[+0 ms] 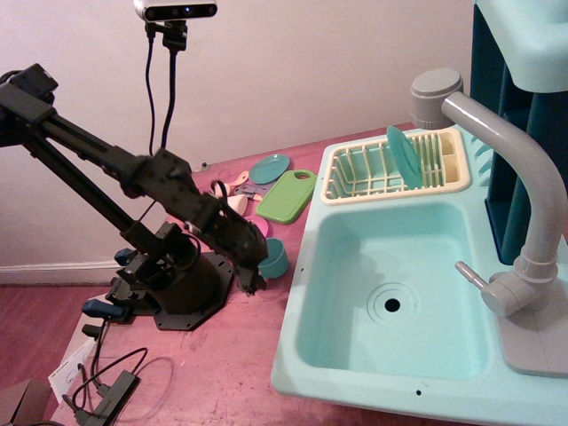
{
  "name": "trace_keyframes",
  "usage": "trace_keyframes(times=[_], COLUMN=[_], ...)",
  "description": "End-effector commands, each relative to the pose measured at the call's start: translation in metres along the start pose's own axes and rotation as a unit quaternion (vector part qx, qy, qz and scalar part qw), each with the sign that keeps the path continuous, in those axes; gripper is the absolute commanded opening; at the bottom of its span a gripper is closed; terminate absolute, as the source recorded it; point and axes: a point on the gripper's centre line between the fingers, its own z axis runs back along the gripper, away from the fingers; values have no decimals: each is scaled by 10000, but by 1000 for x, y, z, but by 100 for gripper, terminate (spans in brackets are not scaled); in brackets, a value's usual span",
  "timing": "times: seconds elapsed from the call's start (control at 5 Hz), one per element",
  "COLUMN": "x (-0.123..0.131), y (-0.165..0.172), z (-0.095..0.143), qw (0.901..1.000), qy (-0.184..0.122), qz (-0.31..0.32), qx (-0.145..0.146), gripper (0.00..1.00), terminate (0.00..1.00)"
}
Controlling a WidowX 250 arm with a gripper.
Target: Put cup from anywhere into sink
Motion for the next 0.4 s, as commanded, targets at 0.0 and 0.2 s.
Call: trace_keyframes(times=[0.0, 0.2], x=[7, 11], y=[6, 10], z=[-15, -21], qw=[9991, 9988], qy=[-248, -281], qz=[324, 370], qx=[-119, -139], gripper=[100, 100], terminate=[0, 0])
